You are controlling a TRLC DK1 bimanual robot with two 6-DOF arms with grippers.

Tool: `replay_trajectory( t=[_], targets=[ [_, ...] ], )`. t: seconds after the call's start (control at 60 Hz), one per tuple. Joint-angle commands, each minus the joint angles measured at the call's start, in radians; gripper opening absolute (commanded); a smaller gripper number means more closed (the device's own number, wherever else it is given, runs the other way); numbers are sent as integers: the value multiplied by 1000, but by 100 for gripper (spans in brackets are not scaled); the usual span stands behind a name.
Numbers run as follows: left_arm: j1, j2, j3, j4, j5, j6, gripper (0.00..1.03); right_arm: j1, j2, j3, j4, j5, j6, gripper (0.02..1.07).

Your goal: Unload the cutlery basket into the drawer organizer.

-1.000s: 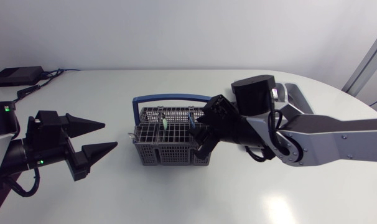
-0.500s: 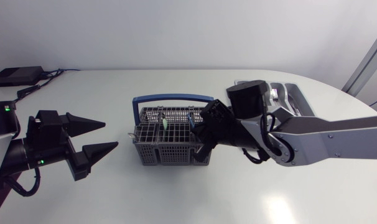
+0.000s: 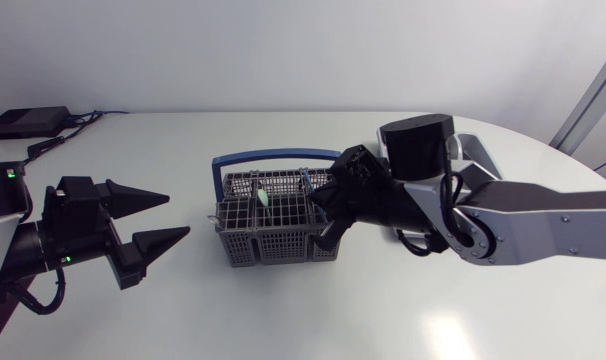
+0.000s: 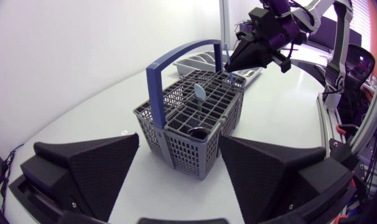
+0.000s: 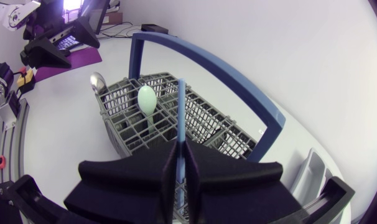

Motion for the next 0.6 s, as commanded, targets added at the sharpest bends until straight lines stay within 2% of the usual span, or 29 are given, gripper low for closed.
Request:
replay_trajectory(
  t=[0.0,0.583],
  targets=[
    [-5,9,-28,11,2,27,99,-4,-21,-30,-1,-6,3,8],
    [1,5,-32,14,2,29,99,8,-180,-36,8,-58,104,8]
  ],
)
